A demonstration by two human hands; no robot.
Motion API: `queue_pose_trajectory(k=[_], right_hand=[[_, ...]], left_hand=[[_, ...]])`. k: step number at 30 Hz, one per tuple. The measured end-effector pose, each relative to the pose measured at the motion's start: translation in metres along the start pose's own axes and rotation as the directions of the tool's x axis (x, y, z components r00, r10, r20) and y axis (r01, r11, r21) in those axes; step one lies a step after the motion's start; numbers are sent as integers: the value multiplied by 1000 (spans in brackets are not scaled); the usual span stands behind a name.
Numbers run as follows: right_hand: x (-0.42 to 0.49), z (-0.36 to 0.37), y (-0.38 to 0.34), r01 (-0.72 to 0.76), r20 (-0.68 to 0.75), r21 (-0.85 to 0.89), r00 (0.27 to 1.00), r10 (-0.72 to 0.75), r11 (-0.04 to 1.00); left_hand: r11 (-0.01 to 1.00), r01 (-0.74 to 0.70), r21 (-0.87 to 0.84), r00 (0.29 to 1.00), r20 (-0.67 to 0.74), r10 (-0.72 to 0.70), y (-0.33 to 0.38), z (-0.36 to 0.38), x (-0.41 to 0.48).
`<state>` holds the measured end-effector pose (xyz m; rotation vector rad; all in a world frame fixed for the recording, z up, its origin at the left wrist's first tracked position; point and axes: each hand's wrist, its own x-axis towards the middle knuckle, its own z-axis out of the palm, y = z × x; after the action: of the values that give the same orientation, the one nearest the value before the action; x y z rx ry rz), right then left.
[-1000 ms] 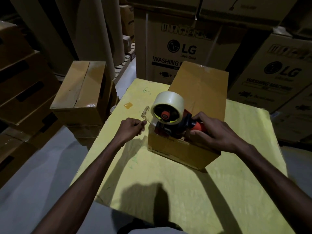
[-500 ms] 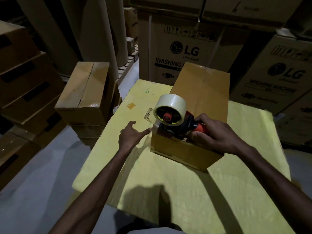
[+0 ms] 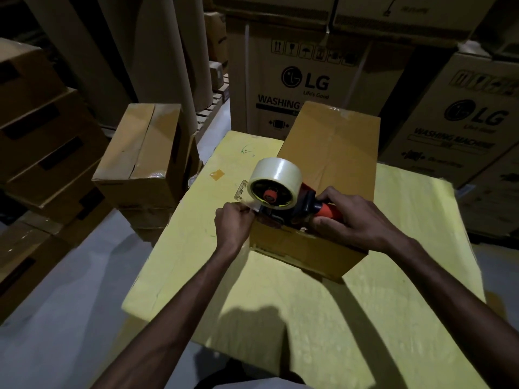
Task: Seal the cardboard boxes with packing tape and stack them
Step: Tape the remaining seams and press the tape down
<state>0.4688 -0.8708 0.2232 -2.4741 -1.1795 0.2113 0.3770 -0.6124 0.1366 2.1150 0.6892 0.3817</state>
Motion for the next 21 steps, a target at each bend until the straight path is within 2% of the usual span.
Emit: queue_pose_trajectory(k=[5, 8, 12, 15, 18, 21], right_hand=[[1, -5, -15, 54, 55, -179, 998, -45, 982], [0, -8, -28, 91, 36, -243, 996, -85, 966], [-9, -8, -32, 126, -37, -190, 990, -135, 974], [-15, -4, -28, 119, -72, -154, 989, -131, 981], [-22, -5, -23, 114, -96, -106, 988, -125, 988], [-34, -14, -14, 129, -96, -141, 985, -143, 982]], left_hand=[[993, 27, -112, 1000, 15, -25, -16, 7, -6], [990, 71, -125, 997, -4, -72, -17, 12, -9], [977, 176, -118, 983, -22, -180, -9, 11, -5], [983, 115, -140, 992, -34, -121, -5, 13, -2], [977, 135, -168, 990, -6, -138, -6, 17, -1], [977, 61, -203, 998, -17, -66, 1, 14, -5]])
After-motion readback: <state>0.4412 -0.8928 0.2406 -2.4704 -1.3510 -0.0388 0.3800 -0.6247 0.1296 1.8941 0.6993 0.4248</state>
